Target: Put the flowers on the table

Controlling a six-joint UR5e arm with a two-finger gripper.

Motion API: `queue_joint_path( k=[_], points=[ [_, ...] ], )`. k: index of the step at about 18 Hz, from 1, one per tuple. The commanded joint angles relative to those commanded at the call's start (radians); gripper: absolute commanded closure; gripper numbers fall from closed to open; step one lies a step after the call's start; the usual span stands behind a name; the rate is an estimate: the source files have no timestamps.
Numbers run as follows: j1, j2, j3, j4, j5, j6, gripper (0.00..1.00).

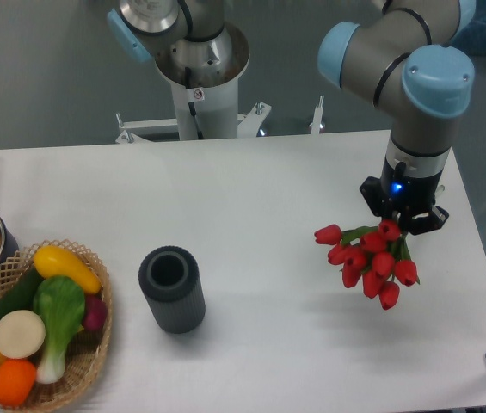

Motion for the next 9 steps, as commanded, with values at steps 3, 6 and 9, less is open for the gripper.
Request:
queue_joint_path(
  k=[3,6,9],
  points=[
    [-0.009,-0.002,-0.006,0.000,0.000,-0.002,1.00],
    [-0.015,-0.005,-0.006,-0.002,-0.003,-0.005,1.00],
    [-0.035,-0.014,-0.017,-0.003,0.003,-0.012,1.00]
  ],
)
